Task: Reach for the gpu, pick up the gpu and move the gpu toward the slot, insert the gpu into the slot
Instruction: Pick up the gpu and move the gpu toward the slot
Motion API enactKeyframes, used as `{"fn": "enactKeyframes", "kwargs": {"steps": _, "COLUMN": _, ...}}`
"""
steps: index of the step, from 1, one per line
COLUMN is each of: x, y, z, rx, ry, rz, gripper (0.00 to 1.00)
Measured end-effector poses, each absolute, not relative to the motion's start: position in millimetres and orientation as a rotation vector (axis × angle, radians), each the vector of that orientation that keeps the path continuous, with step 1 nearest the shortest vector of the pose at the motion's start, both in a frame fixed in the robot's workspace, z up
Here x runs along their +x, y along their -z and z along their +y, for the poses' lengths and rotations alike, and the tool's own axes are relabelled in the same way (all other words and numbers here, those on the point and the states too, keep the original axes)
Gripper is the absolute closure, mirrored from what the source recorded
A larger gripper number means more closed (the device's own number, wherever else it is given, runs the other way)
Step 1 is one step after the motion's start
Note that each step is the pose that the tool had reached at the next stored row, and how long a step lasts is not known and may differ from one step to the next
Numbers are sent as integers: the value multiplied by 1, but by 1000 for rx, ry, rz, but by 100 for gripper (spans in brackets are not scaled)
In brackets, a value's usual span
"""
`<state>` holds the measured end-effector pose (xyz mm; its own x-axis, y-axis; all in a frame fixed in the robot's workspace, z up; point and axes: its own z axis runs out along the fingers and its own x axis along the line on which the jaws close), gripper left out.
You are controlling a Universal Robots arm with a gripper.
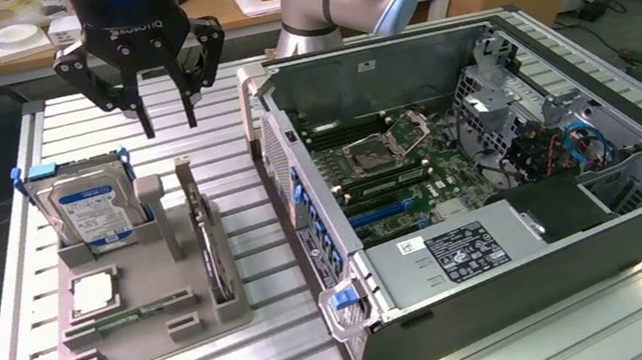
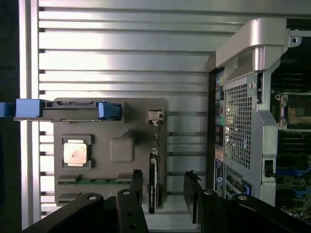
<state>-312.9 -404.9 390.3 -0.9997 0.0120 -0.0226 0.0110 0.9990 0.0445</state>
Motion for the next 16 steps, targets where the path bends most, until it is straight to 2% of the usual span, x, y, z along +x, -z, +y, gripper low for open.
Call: {"fn": "enactKeyframes", "kwargs": {"steps": 16, "x": -313, "y": -383, "z": -407, "rx": 18, "ry": -69, "rz": 3120, "gripper": 53}}
